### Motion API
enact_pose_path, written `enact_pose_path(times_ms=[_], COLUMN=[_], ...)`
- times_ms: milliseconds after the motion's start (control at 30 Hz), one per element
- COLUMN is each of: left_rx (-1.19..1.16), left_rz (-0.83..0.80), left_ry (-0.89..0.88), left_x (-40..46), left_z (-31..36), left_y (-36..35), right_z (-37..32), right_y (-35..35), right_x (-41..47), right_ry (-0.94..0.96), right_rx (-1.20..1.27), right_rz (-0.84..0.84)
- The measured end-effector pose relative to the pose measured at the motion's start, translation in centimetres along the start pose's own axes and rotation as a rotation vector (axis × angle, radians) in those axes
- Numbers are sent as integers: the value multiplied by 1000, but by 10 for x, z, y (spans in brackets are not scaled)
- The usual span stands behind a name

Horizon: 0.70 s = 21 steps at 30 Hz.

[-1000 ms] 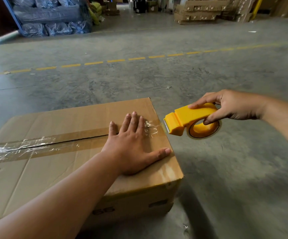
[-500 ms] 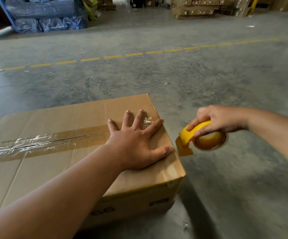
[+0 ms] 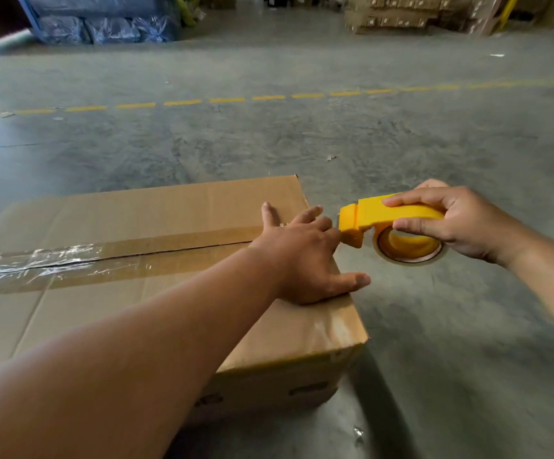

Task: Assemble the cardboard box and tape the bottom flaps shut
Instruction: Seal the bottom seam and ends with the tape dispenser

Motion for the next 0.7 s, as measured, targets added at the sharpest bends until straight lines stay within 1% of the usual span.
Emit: enact_pose_path(times_ms=[100,167,233,267,333,467,600,700], left_rx=[-48,-113,-152,-161,-146,-85,-69,-86], left_rz=[42,117,175,173,125,4,-48,-53], left_ry=[5,13,42,67,116,228,418,568], left_x=[-3,-6,-15,-21,-41,-98,-161,-208], left_z=[-1,-3,-15,-25,-55,-125,-194,-239], left_y=[3,9,14,15,10,1,-4,-8], right_z=[-10,-20,-34,-43,-62,-99,-137,-158], right_y=[4,7,9,10,8,-6,-31,-53], right_x=[-4,-6,-9,-10,-13,-10,5,17], right_ry=[2,3,15,27,63,111,149,150], right_rx=[-11,-63,-110,-119,-105,-84,-74,-52], right_rz=[51,86,153,187,235,262,260,252])
Point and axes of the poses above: each hand's wrist, its own x-axis towards the middle knuckle, its own y-axis out of the back of the hand, z = x × y, the point moved 6 cm from there along x, towards the middle knuckle, and after that the axes turned 1 degree about x, right-handed, at the moved point
